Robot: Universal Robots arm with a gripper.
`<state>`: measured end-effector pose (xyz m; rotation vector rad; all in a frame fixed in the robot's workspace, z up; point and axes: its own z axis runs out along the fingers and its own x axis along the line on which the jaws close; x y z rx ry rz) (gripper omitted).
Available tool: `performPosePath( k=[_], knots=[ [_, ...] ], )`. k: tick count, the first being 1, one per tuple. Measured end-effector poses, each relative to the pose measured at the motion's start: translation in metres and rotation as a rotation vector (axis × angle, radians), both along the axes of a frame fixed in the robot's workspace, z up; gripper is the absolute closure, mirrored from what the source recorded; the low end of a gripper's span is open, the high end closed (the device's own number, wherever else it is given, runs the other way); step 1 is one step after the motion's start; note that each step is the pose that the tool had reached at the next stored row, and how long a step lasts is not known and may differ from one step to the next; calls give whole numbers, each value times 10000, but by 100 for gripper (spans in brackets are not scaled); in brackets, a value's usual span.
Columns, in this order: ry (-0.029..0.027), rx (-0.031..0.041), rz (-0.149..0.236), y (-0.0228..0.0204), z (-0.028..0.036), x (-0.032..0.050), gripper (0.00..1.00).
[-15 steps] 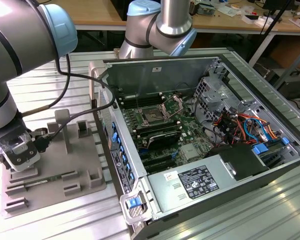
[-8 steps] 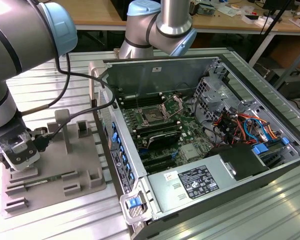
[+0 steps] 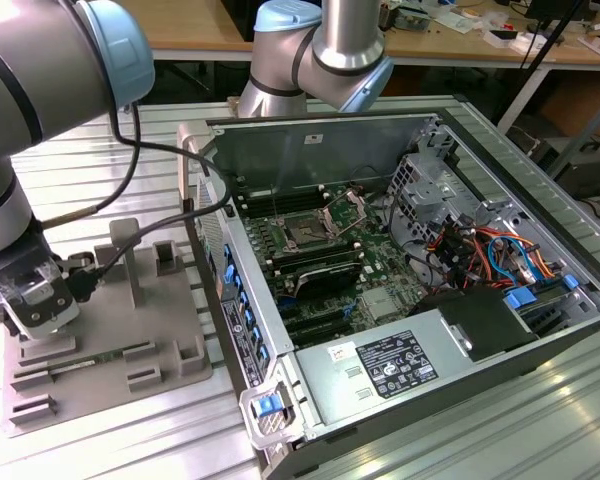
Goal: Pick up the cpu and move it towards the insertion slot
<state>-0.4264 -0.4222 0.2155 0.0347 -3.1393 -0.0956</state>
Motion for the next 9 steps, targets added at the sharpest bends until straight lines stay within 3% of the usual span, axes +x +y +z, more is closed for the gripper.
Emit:
performPosePath(
  k=[9],
  knots=[
    [-1,1,0,0,31,0,45]
  ],
)
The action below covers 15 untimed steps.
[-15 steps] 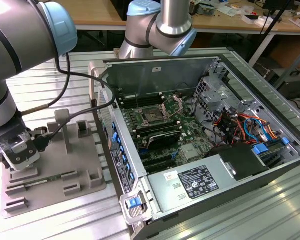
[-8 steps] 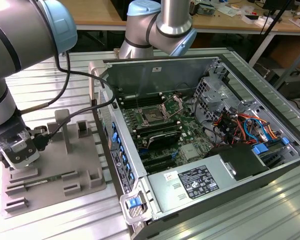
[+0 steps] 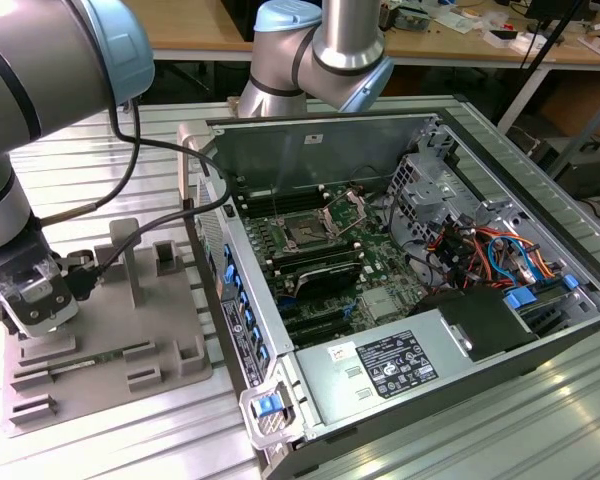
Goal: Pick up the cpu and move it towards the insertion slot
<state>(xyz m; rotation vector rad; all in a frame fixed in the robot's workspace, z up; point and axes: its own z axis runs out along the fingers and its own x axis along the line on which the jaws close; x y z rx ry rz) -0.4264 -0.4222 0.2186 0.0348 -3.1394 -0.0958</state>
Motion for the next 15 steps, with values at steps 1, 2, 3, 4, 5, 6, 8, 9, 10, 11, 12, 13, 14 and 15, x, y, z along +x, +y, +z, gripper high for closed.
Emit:
performPosePath(
  k=[1,2,3,4,5,6,8,9,10,11,12,13,14,15],
  knots=[
    [1,0,0,0,1,0,45],
    [0,0,1,0,3,0,45],
    [0,0,0,0,4,0,45],
    [1,-1,0,0,6,0,45],
    [1,0,0,0,9,0,45],
    [1,0,0,0,11,0,45],
    [1,-1,0,0,15,0,45],
    [0,0,0,0,17,0,45],
    [1,0,0,0,20,0,45],
    [1,-1,0,0,22,0,45],
    [2,-1,0,0,24,0,45],
    [0,-1,0,0,25,0,45],
    [2,-1,0,0,44,0,45],
    [0,0,0,0,67,0,45]
  ],
)
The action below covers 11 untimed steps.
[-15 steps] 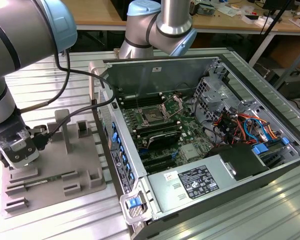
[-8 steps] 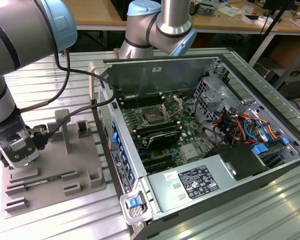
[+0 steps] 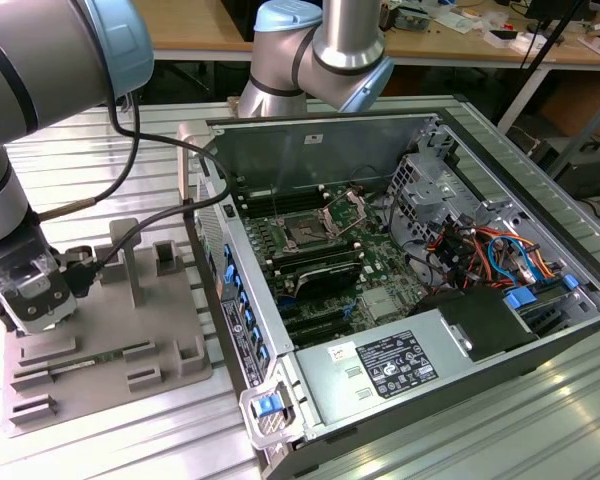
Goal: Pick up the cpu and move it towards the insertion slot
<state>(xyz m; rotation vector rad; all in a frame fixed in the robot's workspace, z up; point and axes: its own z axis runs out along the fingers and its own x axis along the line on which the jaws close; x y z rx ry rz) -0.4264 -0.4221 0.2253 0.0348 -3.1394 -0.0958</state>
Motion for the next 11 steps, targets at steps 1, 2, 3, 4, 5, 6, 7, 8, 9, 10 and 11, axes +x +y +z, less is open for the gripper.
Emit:
performPosePath(
  k=[1,2,3,4,5,6,7,8,9,10,11],
  knots=[
    [1,-1,1,0,4,0,45],
    [1,-1,0,0,7,0,45],
    [0,0,0,0,10,0,45],
    [1,-1,0,0,12,0,45],
    [1,-1,1,0,14,0,45],
    [1,0,0,0,15,0,45],
    [1,0,0,0,17,0,45],
    [1,0,0,0,20,0,45],
    [0,0,0,0,24,0,45],
    [1,-1,0,0,26,0,45],
    [1,0,0,0,28,0,45]
  ],
)
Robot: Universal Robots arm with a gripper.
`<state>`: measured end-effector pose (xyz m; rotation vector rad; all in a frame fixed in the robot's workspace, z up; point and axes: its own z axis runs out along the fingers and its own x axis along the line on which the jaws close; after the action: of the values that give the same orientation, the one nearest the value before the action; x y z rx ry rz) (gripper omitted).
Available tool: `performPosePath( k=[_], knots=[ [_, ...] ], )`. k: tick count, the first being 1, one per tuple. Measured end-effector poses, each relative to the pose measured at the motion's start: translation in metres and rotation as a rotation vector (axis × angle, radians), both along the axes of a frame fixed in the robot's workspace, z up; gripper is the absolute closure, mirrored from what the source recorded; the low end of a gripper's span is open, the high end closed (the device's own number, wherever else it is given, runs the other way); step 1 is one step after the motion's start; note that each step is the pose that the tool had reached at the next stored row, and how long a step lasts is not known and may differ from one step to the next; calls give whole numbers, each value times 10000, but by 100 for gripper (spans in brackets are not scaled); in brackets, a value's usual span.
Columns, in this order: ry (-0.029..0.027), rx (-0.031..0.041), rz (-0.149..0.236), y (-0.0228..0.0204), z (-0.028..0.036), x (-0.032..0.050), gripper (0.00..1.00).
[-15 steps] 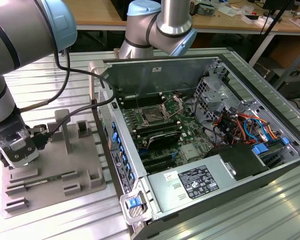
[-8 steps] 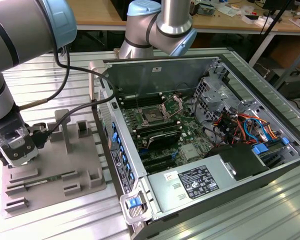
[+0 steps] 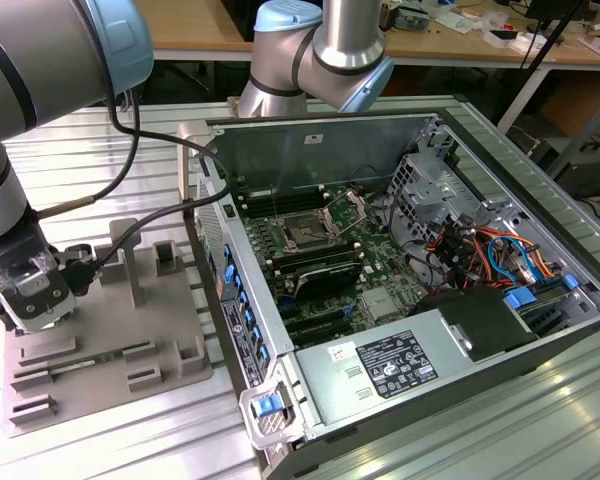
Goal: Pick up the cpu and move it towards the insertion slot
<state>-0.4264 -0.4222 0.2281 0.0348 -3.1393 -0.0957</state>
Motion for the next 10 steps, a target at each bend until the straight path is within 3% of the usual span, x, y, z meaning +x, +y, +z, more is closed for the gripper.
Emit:
performPosePath(
  k=[10],
  knots=[
    [0,0,0,0,29,0,45]
  ],
)
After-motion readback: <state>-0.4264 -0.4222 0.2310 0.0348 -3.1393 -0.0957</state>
